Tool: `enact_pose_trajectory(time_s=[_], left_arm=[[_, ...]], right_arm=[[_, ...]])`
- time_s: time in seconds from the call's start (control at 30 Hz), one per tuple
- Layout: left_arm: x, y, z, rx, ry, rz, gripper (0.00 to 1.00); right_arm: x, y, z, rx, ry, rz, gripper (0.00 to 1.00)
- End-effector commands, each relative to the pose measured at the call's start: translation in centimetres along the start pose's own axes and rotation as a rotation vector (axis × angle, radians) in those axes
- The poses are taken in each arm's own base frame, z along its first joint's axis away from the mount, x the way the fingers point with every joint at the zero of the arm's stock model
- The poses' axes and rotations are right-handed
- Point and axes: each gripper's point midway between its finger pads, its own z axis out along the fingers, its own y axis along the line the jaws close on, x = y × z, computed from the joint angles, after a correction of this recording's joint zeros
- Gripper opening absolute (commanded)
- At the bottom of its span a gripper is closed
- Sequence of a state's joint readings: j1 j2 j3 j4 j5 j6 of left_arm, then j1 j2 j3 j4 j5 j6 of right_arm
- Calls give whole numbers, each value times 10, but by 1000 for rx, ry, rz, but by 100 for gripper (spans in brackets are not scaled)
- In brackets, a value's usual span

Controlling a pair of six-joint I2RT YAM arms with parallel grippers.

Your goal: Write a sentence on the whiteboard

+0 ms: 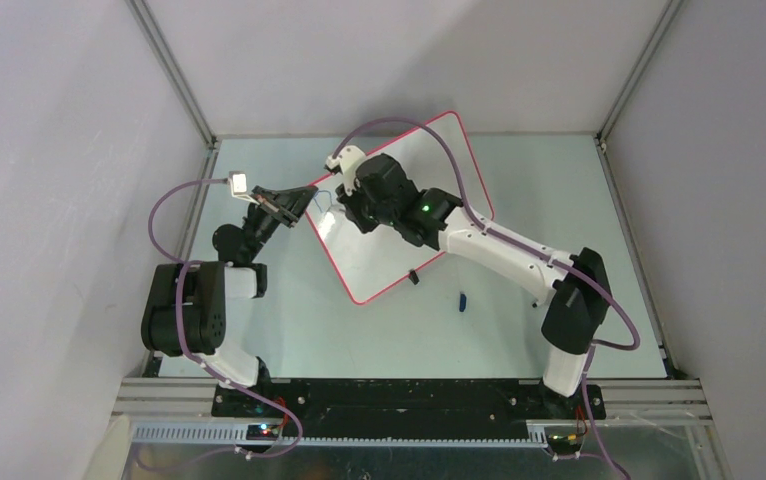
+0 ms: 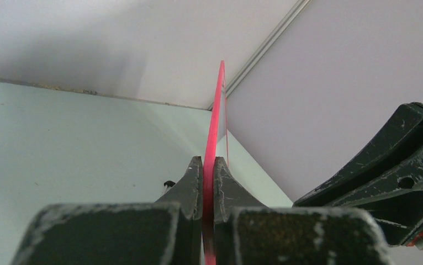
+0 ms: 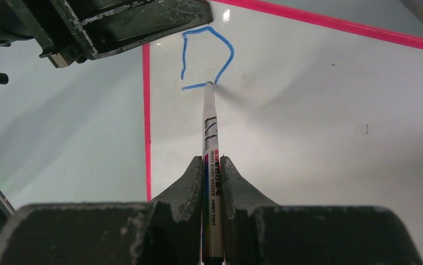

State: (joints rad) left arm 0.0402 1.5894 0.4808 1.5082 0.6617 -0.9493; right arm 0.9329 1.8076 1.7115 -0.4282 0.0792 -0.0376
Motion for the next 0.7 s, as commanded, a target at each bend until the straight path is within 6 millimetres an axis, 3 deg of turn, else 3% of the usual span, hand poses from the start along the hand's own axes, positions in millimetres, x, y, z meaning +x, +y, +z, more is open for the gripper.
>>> enact_pose_trajectory(time_s=[0.0, 0.23, 0.5, 0.67], left_arm=[[14, -13, -2, 67, 48, 107, 0], [14, -13, -2, 66, 49, 106, 0], [14, -13, -2, 66, 49, 106, 1], [13, -14, -2, 65, 44, 112, 1]], right_arm=[[-20, -22, -11, 81, -69, 22, 0], [-25, -21, -19, 66, -107, 27, 0], [-43, -18, -61, -32, -167, 83, 0], [-40, -20, -73, -72, -128, 152, 0]])
